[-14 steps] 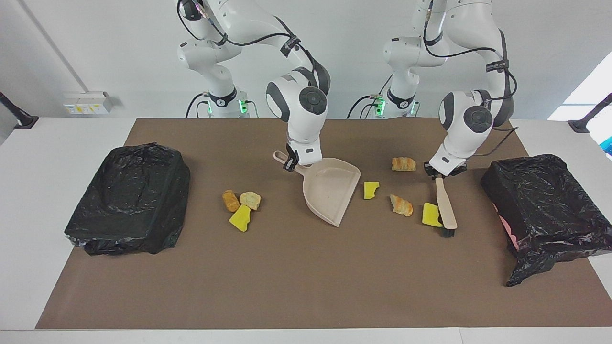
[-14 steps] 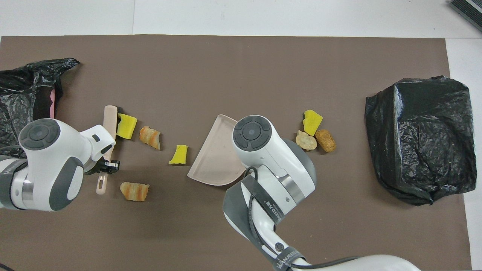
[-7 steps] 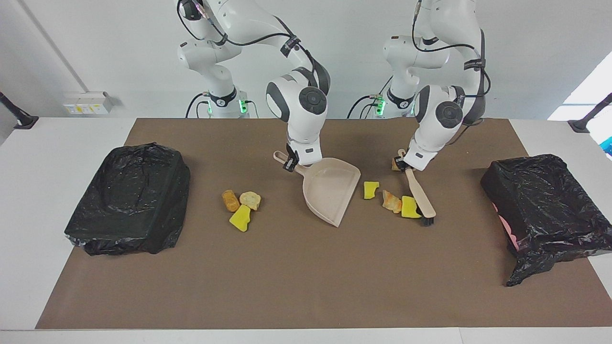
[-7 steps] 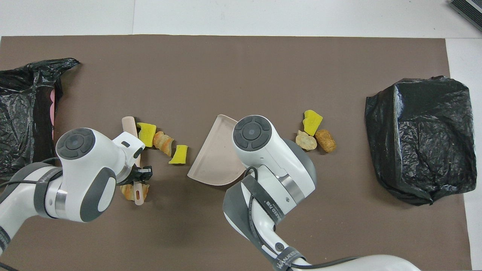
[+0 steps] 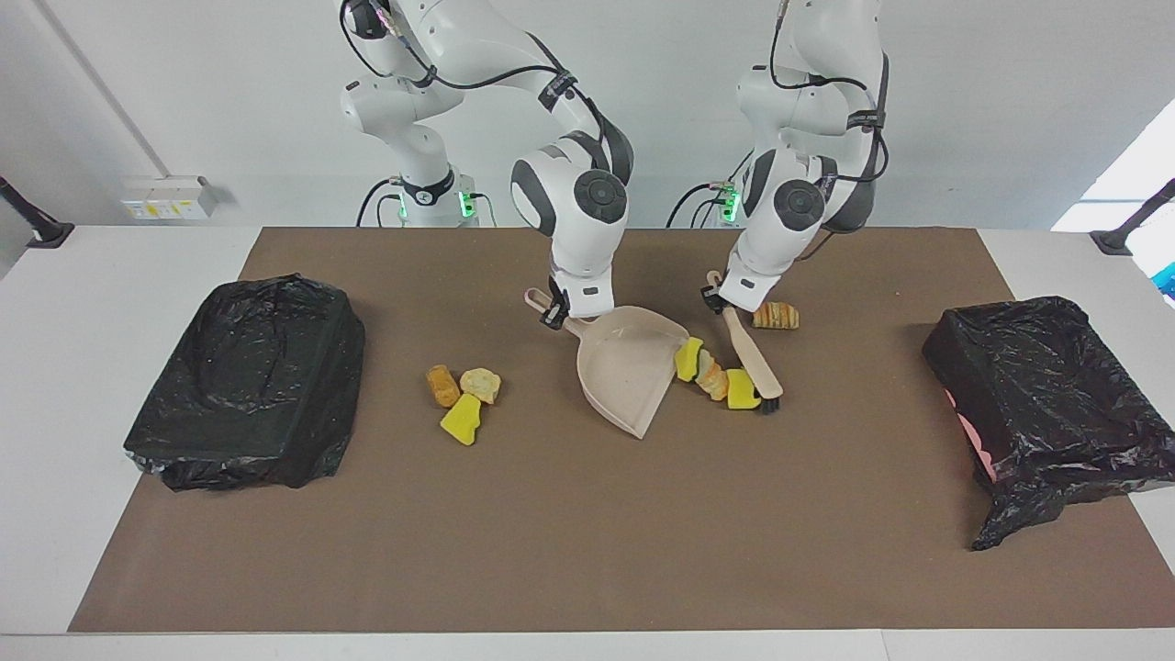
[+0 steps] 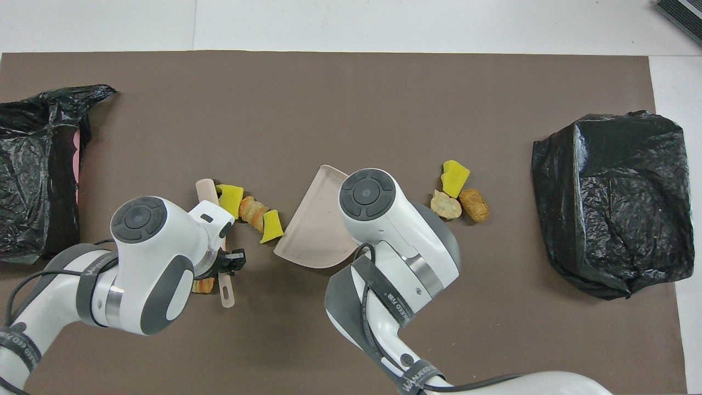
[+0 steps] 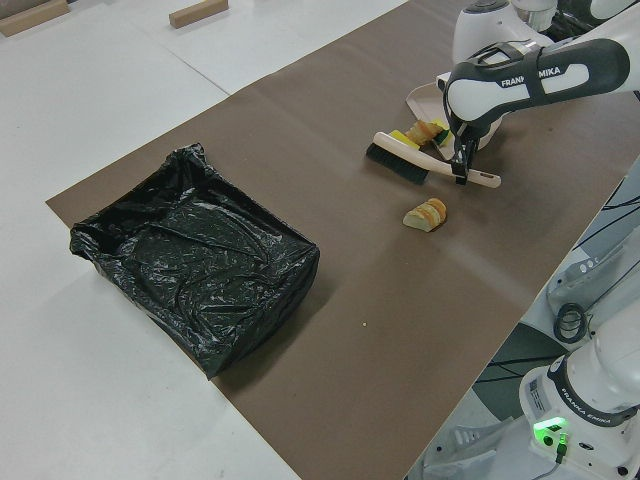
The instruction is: Sweep and dump trash in bin
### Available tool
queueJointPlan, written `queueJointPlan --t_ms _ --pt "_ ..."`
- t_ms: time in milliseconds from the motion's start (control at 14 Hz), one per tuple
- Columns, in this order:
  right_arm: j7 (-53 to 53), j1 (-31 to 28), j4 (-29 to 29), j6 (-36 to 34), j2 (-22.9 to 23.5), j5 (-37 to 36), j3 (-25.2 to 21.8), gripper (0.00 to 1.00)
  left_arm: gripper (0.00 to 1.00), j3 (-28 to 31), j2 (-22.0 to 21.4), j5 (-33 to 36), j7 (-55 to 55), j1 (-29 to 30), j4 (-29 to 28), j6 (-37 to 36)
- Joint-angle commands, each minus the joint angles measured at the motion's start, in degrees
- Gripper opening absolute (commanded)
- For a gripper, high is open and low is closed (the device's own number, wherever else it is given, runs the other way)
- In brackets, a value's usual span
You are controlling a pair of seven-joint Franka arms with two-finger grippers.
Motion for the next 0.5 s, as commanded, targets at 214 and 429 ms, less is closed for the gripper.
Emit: queueJointPlan --t_ms 214,429 --pt "1.57 -0.19 -3.41 0.5 -2.53 -0.26 0.22 0.0 0.0 0.95 1.38 -3.66 0.47 -5.75 5.25 0.05" --pt "3.42 -0.19 -3.24 0.15 -2.53 -0.26 0.22 0.0 0.0 0.51 2.36 -3.66 7.25 -6.1 6.77 -0.04"
